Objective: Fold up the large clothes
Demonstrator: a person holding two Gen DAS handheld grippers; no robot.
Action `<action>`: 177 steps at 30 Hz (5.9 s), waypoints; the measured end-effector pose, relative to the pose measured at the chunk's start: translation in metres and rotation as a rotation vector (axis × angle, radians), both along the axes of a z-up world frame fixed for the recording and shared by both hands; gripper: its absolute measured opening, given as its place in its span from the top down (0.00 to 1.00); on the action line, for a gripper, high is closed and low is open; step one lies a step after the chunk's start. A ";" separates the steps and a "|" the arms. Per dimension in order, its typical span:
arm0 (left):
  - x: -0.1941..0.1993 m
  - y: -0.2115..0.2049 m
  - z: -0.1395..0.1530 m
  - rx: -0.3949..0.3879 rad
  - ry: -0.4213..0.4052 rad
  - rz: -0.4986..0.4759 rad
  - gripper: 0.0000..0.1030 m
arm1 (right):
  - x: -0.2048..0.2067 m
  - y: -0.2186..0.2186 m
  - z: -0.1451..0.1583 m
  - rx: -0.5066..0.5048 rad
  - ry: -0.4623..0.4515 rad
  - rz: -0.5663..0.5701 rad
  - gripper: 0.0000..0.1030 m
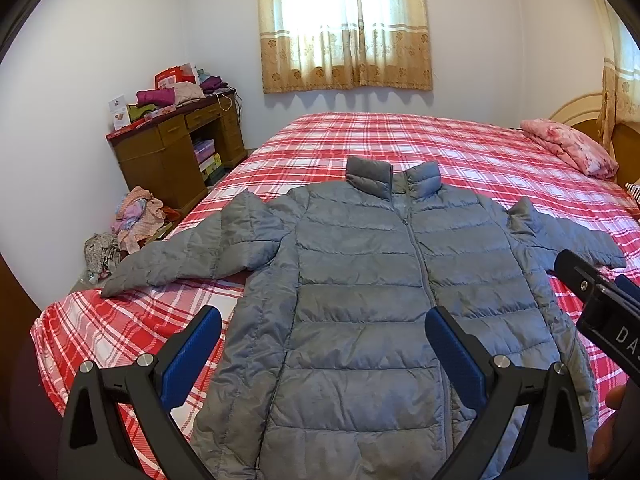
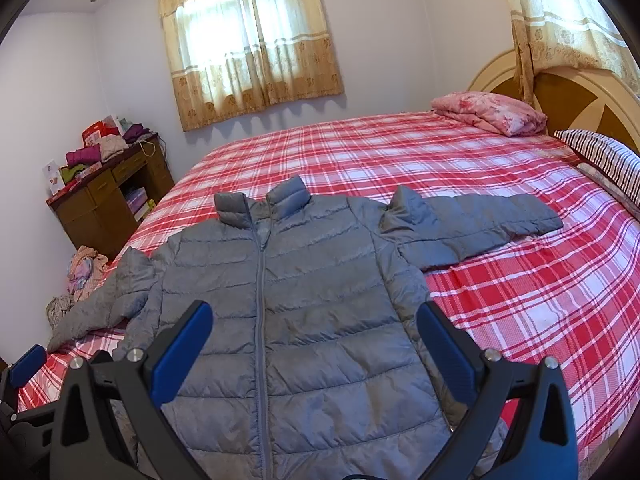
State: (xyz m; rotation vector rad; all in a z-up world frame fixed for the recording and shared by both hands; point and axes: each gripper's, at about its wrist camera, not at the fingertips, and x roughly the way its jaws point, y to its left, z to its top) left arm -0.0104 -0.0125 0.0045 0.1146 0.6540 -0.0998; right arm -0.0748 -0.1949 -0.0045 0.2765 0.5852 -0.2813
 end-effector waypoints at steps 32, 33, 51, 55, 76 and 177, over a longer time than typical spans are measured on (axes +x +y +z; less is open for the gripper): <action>0.188 0.028 -0.104 -0.097 0.136 0.129 0.01 | 0.015 -0.464 -0.107 0.406 0.092 -0.752 0.15; 0.190 0.028 -0.114 -0.101 0.136 0.138 0.01 | 0.022 -0.469 -0.115 0.408 0.094 -0.754 0.15; 0.200 0.021 -0.148 -0.080 0.210 0.128 0.01 | 0.042 -0.440 -0.084 0.082 0.123 -0.652 0.91; 0.192 0.023 -0.144 -0.095 0.199 0.114 0.01 | 0.048 -0.381 -0.015 -0.029 -0.005 -0.522 0.91; 0.109 0.151 -0.053 -0.150 0.042 0.146 0.01 | 0.206 0.093 -0.040 -0.020 -0.012 0.436 0.91; 0.174 -0.112 -0.085 -0.024 0.032 -0.419 0.94 | 0.191 -0.123 -0.128 0.016 0.199 0.081 0.44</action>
